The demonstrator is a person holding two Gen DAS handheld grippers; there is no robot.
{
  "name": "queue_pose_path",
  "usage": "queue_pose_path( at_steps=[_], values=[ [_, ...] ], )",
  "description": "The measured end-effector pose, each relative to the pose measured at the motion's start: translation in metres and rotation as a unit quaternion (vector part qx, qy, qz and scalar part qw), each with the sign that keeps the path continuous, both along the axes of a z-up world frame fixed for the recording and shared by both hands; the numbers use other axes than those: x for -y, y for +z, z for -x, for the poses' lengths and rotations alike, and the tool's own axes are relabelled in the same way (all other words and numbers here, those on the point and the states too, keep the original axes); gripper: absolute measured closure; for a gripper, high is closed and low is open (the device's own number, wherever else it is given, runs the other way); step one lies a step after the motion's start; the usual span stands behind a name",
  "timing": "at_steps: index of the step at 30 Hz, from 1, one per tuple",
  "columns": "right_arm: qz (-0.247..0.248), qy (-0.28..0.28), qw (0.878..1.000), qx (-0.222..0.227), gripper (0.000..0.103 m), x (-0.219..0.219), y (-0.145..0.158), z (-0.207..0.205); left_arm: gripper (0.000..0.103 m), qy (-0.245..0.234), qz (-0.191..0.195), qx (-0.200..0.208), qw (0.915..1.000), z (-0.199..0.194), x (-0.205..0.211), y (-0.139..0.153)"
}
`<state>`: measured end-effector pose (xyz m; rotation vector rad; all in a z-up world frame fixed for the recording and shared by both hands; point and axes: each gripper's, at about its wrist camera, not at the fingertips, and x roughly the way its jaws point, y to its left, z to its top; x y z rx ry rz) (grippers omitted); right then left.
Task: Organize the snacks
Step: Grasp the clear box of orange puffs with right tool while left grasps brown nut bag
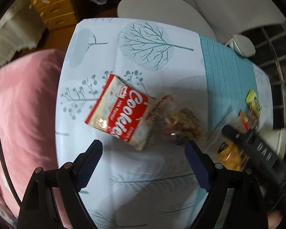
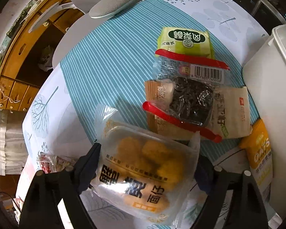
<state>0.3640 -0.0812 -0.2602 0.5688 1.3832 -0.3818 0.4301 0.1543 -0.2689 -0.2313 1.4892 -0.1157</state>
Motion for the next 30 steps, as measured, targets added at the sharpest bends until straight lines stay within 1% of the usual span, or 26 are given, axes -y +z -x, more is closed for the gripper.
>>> queue_pose_path(
  at_steps=[2,8,12,16,18,21,23,25,27,29,30],
  values=[
    [-0.001,-0.003,1.0,-0.001,0.017,0.003,0.001,0.006,0.016,0.018,0.011,-0.004,0.9998,0.0,0.005,0.0],
    [0.002,0.001,1.0,-0.009,0.018,0.006,0.002,0.025,0.016,0.05,0.021,-0.012,0.9984,-0.007,0.027,-0.009],
    [-0.006,0.011,1.0,-0.017,0.018,0.007,0.003,0.038,0.018,0.071,0.018,-0.014,0.9972,-0.015,0.035,-0.014],
    [0.0,0.026,0.999,-0.029,0.018,0.006,0.005,0.056,0.019,0.071,0.002,-0.009,0.9975,-0.026,0.048,-0.015],
    [0.013,0.041,0.998,-0.034,0.018,0.002,0.006,0.066,0.02,0.066,-0.02,-0.009,0.9976,-0.03,0.056,-0.016],
    [0.002,0.053,0.998,-0.044,0.018,-0.003,0.005,0.08,0.022,0.054,-0.052,-0.007,0.9972,-0.031,0.066,-0.016],
    [-0.004,0.055,0.997,-0.049,0.018,-0.004,0.005,0.088,0.023,0.049,-0.065,-0.006,0.9967,-0.033,0.072,-0.016],
    [-0.004,0.056,0.997,-0.054,0.019,-0.003,0.006,0.095,0.03,0.044,-0.072,-0.002,0.9964,-0.034,0.078,-0.015],
    [-0.003,0.053,0.997,-0.06,0.019,0.001,0.007,0.103,0.032,0.041,-0.079,-0.001,0.996,-0.034,0.083,-0.015],
    [-0.003,0.049,0.997,-0.068,0.019,0.005,0.008,0.113,0.037,0.04,-0.079,-0.001,0.9961,-0.034,0.088,-0.015],
    [-0.003,0.046,0.996,-0.07,0.019,0.007,0.008,0.117,0.041,0.04,-0.073,-0.001,0.9965,-0.034,0.09,-0.015]
  ],
)
